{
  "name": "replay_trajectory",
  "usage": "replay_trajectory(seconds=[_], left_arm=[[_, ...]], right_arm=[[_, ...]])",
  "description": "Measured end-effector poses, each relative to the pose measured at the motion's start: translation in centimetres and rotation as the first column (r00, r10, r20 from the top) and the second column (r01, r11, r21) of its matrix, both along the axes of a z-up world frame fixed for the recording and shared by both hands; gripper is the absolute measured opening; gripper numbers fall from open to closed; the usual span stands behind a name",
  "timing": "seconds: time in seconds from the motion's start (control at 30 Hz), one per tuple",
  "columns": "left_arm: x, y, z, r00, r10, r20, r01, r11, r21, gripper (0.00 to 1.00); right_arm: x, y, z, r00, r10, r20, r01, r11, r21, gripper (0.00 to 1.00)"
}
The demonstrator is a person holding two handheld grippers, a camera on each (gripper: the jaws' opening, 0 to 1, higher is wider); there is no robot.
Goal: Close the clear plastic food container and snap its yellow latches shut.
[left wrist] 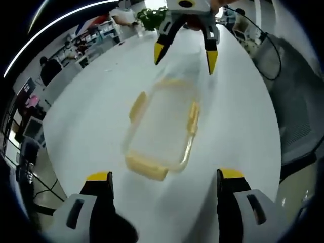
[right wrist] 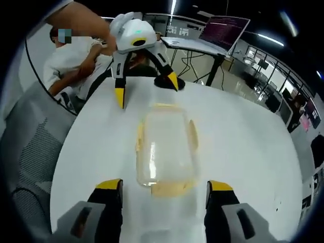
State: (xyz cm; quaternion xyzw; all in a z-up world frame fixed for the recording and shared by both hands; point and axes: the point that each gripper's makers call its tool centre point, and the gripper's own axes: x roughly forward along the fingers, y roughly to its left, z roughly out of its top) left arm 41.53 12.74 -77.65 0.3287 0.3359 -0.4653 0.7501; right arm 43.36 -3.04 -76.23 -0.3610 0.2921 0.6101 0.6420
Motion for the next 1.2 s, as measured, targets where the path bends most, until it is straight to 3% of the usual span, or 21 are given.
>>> replay_trajectory(seconds=[0.3,0.4,0.53,0.6,0.97,1.13,1.2], left_arm=[[0.9,0.2,-0.4,0.999,-0.05,-0.003,0.05,0.998,0.022,0.75],[1.0,0.7,-0.8,0.995,-0.097,-0.021,0.098,0.992,0.076,0.74],[1.6,0.3,-0.7,0.992,-0.117,-0.039,0.119,0.99,0.068,0.74],[2.0,0.4,-0.8,0.988,-0.152,-0.023,0.153,0.983,0.101,0.71],[2.9,0.0,-1.1,0.981,-0.193,-0.035,0.196,0.974,0.113,0.7],[2.7,0.0,-1.8,0.974,-0.215,-0.067,0.222,0.966,0.13,0.63],[2.4,-0.2,-1.8,0.979,-0.176,-0.103,0.186,0.978,0.098,0.55]], right_arm=[[0.7,0.4,-1.3,1.0,0.02,-0.013,-0.02,0.999,-0.041,0.64],[0.9,0.3,-1.7,0.999,0.02,-0.028,-0.022,0.998,-0.062,0.64],[0.6,0.5,-2.0,0.998,0.036,-0.046,-0.039,0.997,-0.07,0.62],[0.5,0.4,-2.4,0.998,0.043,-0.052,-0.047,0.995,-0.085,0.62],[1.0,0.3,-3.3,0.997,0.059,-0.059,-0.067,0.989,-0.136,0.6],[1.4,-0.1,-3.9,0.996,0.052,-0.065,-0.063,0.982,-0.177,0.55],[1.5,0.0,-4.0,0.997,0.052,-0.058,-0.062,0.981,-0.182,0.54]])
